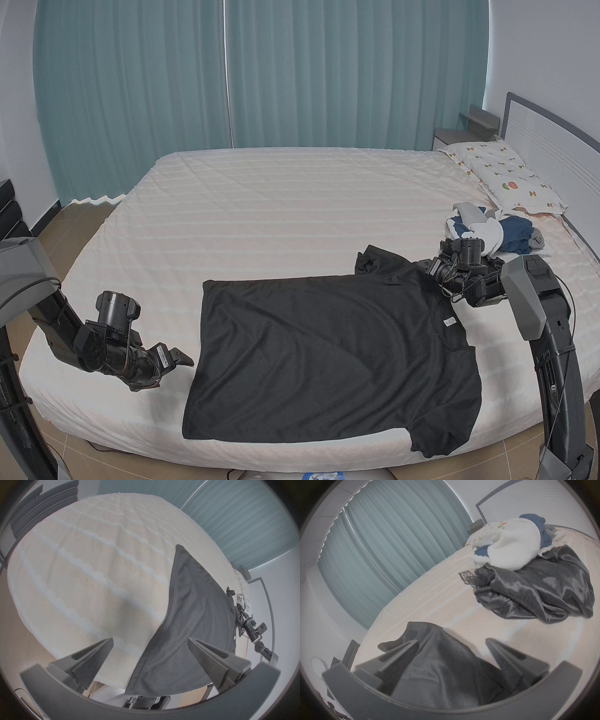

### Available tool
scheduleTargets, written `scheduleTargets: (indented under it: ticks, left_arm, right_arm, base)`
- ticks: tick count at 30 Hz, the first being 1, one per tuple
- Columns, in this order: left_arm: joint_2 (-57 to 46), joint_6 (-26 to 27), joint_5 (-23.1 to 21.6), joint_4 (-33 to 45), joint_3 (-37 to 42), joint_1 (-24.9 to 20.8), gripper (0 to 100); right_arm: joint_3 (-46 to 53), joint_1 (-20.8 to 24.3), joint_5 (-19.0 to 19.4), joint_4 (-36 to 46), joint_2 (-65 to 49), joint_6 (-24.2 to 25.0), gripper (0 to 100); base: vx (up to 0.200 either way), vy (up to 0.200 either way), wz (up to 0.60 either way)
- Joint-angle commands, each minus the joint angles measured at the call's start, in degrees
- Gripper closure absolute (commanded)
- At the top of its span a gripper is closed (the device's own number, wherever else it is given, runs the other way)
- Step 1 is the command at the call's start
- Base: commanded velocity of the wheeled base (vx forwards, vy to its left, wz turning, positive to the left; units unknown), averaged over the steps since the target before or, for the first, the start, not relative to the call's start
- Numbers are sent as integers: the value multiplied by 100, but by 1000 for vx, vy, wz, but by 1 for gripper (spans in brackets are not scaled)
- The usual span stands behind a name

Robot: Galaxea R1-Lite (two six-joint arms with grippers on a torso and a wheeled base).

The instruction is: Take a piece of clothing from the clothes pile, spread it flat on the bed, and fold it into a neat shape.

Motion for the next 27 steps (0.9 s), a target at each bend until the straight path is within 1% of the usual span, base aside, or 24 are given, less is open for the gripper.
scheduleTargets:
  ticks: [1,5,10,14,19,22,23,24,27]
  left_arm:
    - [13,-1,0,-3,1,-1,0]
    - [22,-1,0,-3,1,-1,0]
    - [40,-1,9,-3,1,-1,0]
    - [31,-1,9,-3,1,-1,0]
    - [31,-1,9,-3,-17,7,0]
    - [31,-1,9,-3,-17,7,0]
    - [31,-1,9,-3,-17,7,0]
    - [31,-1,9,-3,-26,16,0]
    - [40,-1,9,-3,-26,16,0]
  right_arm:
    - [-317,-20,1,109,277,62,100]
    - [-344,-20,-7,117,260,80,100]
    - [-352,-161,-139,47,93,291,100]
    - [-185,-240,-139,126,-127,422,100]
    - [61,-284,-139,56,-224,387,100]
    - [570,-249,-139,30,-417,211,100]
    - [570,-249,-139,30,-417,211,100]
    - [878,-240,-69,-102,-610,53,100]
    - [931,-222,-69,-797,-628,62,100]
  base:
    - [0,0,0]
    - [0,0,0]
    - [0,0,0]
    - [0,0,0]
    - [0,0,0]
    - [0,0,0]
    - [0,0,0]
    - [0,0,0]
    - [0,0,0]
